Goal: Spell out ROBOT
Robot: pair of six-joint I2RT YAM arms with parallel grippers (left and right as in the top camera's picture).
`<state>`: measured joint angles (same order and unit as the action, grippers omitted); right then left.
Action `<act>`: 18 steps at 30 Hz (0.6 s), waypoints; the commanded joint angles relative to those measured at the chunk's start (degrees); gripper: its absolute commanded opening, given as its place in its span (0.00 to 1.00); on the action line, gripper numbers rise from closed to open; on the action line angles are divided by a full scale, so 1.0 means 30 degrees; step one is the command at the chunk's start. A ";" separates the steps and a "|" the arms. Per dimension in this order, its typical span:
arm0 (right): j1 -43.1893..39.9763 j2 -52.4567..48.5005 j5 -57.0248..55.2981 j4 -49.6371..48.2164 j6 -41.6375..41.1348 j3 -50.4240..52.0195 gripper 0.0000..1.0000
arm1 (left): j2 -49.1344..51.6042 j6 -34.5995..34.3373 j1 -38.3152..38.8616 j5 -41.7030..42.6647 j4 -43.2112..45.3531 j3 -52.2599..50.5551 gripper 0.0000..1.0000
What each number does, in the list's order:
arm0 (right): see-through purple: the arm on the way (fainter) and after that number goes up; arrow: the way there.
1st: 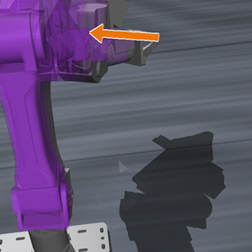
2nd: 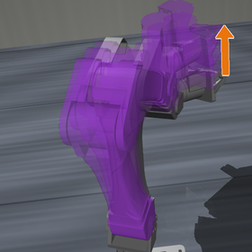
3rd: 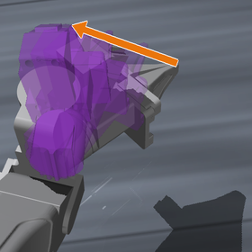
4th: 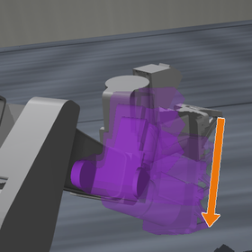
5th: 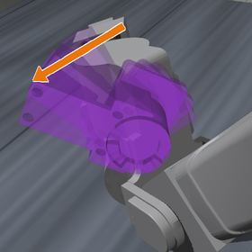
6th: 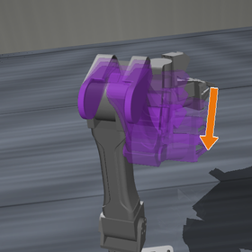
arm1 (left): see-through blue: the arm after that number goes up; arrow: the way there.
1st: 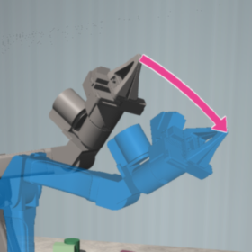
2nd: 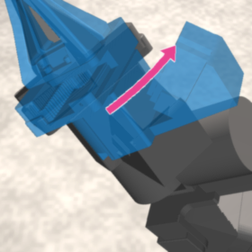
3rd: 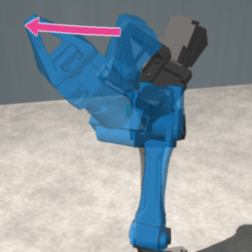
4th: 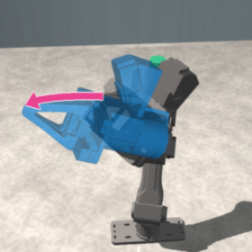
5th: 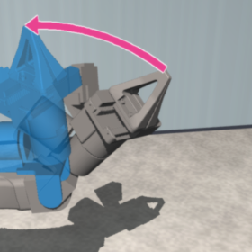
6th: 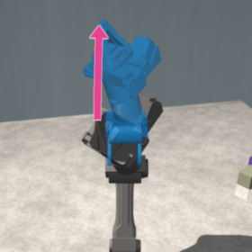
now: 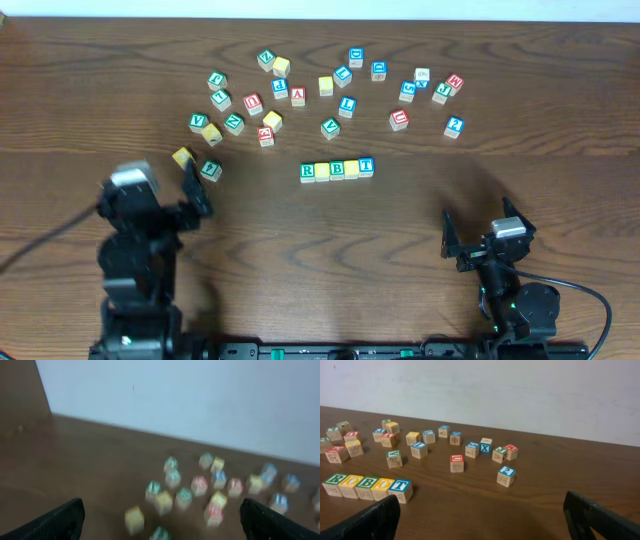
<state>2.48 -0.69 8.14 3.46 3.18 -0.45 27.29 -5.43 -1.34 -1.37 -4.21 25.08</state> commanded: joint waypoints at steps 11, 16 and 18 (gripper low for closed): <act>-0.0117 0.0131 0.0131 0.0044 0.0036 0.0044 0.99 | -0.8670 0.2346 0.0189 0.0248 0.0495 -0.7235 0.98; -0.0117 0.0131 0.0131 0.0044 0.0036 0.0044 0.99 | -0.9071 0.2761 0.0153 0.0248 0.0233 -0.8298 0.97; -0.0117 0.0131 0.0131 0.0044 0.0036 0.0044 0.99 | -0.9071 0.2820 0.0153 0.0248 0.0022 -0.8284 0.98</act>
<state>2.48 -0.69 8.16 3.42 3.20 -0.45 0.69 1.30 -1.02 -1.13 -2.76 1.91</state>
